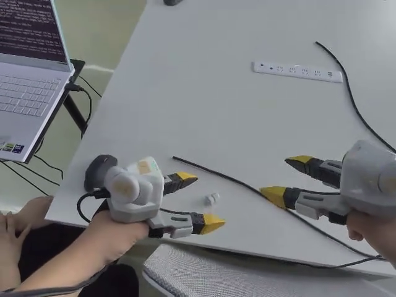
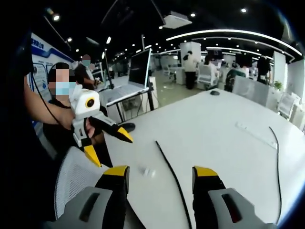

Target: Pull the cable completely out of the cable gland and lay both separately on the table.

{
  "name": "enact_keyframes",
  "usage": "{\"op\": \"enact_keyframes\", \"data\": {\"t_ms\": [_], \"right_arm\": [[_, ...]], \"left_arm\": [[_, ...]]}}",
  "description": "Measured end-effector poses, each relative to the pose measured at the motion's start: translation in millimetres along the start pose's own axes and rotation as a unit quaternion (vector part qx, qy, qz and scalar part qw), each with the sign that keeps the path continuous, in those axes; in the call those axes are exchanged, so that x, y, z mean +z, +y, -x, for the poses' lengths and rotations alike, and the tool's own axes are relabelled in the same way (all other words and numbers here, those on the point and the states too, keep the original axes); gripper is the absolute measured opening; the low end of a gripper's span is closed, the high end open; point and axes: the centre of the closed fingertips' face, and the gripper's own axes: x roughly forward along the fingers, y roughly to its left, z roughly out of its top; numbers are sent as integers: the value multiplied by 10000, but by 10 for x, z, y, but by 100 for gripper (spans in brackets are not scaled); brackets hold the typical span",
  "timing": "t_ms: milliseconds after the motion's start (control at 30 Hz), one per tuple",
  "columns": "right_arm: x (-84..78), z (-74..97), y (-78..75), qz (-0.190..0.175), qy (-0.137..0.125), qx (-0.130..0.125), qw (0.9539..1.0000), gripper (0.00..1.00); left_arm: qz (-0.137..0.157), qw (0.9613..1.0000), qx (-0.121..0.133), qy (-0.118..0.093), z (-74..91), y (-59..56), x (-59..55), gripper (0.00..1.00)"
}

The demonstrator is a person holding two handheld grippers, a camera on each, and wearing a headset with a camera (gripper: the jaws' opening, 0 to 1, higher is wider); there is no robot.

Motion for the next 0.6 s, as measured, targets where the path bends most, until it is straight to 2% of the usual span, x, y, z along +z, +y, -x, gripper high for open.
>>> {"op": "enact_keyframes", "data": {"t_ms": [133, 367, 600], "right_arm": [[-71, 106, 19, -80, -70, 3, 9999, 57], [-341, 219, 50, -236, 1, -8, 9997, 62], [-601, 321, 32, -407, 11, -78, 9991, 69]], "left_arm": [[6, 10000, 23, 3, 47, -24, 40, 70], [150, 9998, 118, -95, 137, -36, 95, 73], [227, 9997, 108, -57, 177, -99, 45, 77]]}}
